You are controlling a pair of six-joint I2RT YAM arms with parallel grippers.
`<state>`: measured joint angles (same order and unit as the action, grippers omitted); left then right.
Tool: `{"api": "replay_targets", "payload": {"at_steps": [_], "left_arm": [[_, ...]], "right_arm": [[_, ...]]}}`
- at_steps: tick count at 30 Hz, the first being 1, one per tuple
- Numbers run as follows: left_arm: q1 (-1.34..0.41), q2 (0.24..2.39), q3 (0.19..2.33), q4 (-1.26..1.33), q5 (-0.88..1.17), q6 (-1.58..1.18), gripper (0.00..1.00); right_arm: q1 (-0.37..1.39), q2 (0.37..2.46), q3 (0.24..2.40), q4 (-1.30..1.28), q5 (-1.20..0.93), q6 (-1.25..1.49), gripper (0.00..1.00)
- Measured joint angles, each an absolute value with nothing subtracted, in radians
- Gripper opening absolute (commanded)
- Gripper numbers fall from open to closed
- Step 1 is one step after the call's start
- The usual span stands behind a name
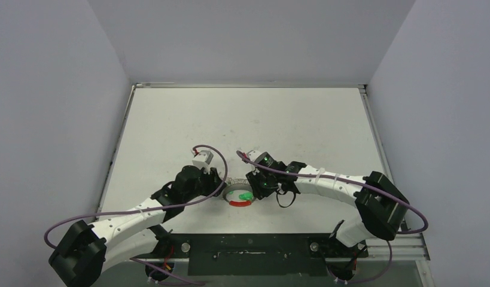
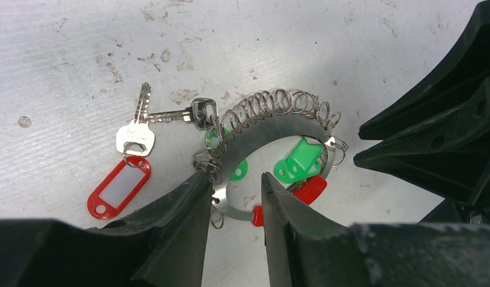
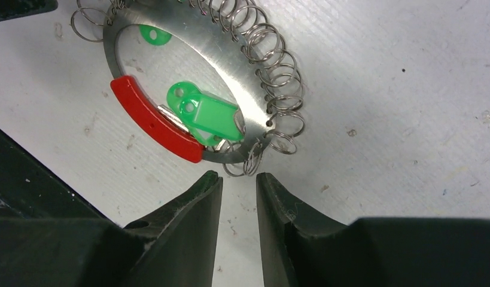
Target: Put the keys on the keyring
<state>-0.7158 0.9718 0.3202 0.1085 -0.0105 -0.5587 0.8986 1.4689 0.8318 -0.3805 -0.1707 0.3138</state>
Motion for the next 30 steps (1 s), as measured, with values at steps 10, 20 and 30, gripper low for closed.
{"api": "replay_targets", "payload": {"at_steps": [10,20,30], "left_arm": [[-0.716,0.96,0.319,0.107,-0.022,-0.542,0.34],[-0.716,0.951,0.319,0.108,-0.022,-0.534,0.34],[-0.716,0.951,0.319,0.108,-0.022,-0.518,0.34]], "right_arm": [[0.959,1.587,0.919,-0.424,-0.08,0.295,0.2],[0.977,1.617,0.955,-0.485,0.001,0.281,0.18],[0.983,1.617,0.955,-0.49,0.007,0.275,0.1]]}}
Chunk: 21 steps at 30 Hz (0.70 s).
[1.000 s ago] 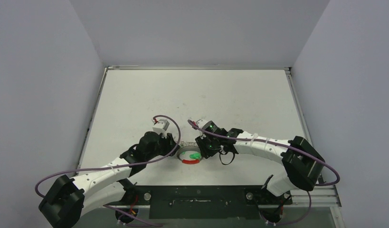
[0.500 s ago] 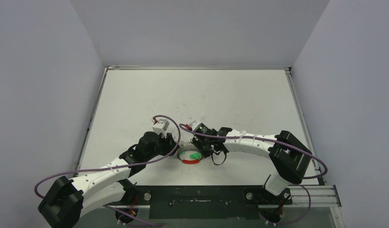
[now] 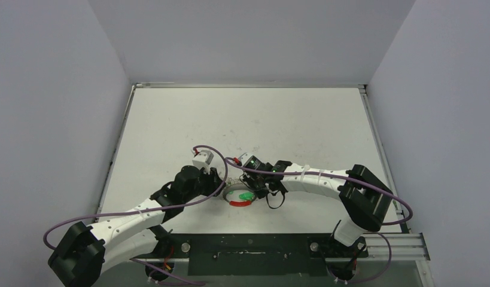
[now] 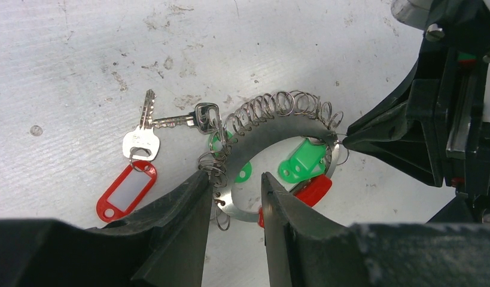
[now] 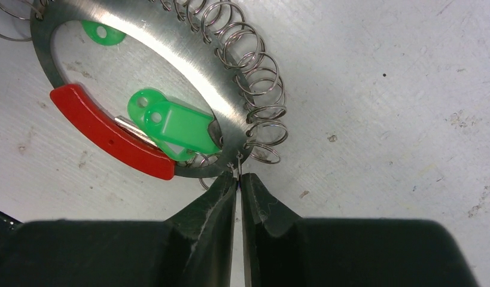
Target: Put the keys on the keyring
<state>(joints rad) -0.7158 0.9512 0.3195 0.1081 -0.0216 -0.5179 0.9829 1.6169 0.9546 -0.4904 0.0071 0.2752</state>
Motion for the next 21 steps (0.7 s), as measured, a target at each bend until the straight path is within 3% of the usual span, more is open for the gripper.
{"api": "replay_targets", "payload": {"at_steps": [10,16,21], "left_arm": [[-0.716,0.924,0.319,0.108,-0.02,-0.482,0.34],[-0.716,0.902,0.319,0.108,-0.018,-0.459,0.34],[-0.716,0.881,0.319,0.108,-0.018,-0.45,0.33]], "right_arm": [[0.981,1.627,0.954,-0.479,0.003,0.268,0.19],[0.969,1.628,0.951,-0.47,-0.016,0.257,0.0],[0.955,1.626,0.951,-0.469,-0.03,0.233,0.0]]}}
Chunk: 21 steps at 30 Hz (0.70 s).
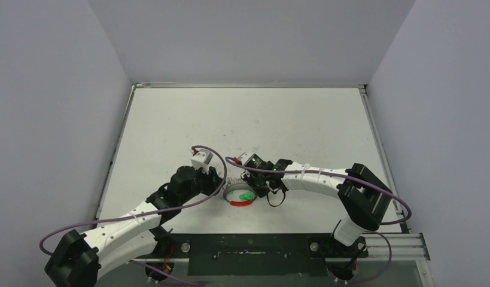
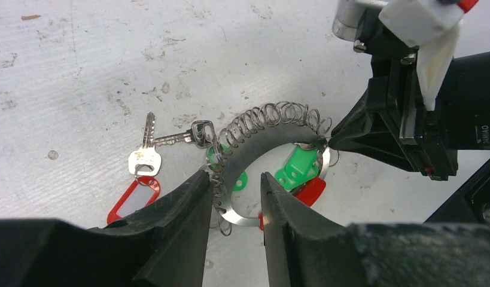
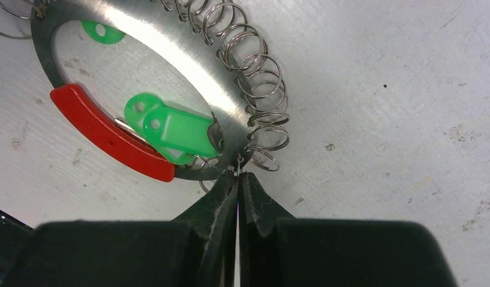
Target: Put the keys on the keyring
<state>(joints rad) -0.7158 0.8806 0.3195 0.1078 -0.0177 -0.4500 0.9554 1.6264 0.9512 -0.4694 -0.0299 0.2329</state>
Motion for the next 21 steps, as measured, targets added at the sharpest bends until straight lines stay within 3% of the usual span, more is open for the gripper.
{"api": "replay_targets", "payload": {"at_steps": [8,21], "left_arm": [[-0.716,0.834,0.303,0.133,0.025,-0.391,0.33],[-0.716,0.698,0.184,0.356,0.246,-0.161,0.34]], "right_arm": [[0.948,1.597,0.978,-0.537,-0.091,0.136,0.0],[0.827,1.478,1.085,-0.633,-0.382,-0.017,0.0]]}}
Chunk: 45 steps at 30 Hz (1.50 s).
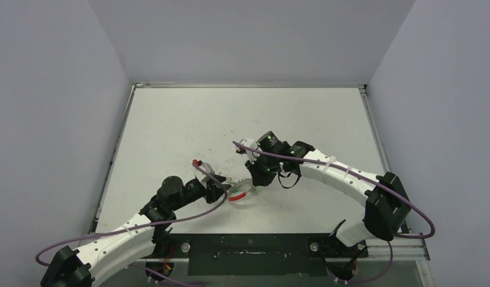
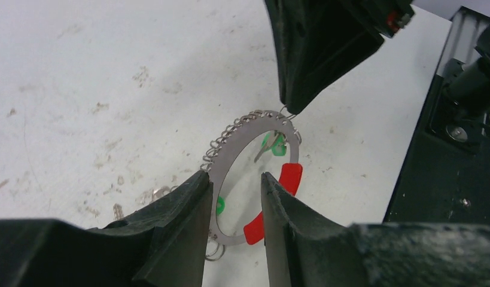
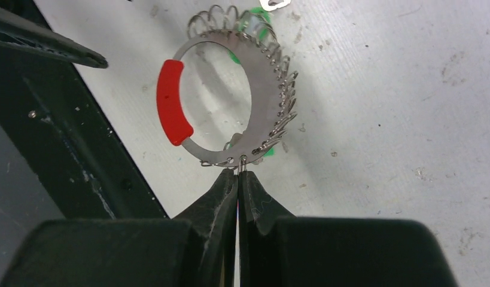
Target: Put the keys on the keyring
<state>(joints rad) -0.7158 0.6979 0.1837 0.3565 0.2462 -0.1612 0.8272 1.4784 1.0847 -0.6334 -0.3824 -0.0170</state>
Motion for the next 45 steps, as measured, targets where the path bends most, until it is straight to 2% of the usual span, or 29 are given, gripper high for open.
{"api": "replay_targets", "payload": {"at_steps": [6,14,33,45], "left_arm": [[-0.716,0.713,0.184,0.427,0.381,-0.034,0.34],[-0.717,0.838,0.194,0.518,0.477,0.013,0.34],[-0.752,0.968,0.231,0.733,0.571,0.007,0.27],[-0.759,0.908,0.231,0.706,0.524,0.018,0.32]], "right_arm": [[0.827,1.479,1.153,-0.717,-0.5,-0.098,0.0],[0.827,1.48,1.192,-0.788,-0.594,-0.17,0.0],[0.833,1.504,1.29,-0.855,-0.694,-0.253,0.0],[0.822,1.504,1.273,-0.817,-0.642,-0.213,0.0]]}}
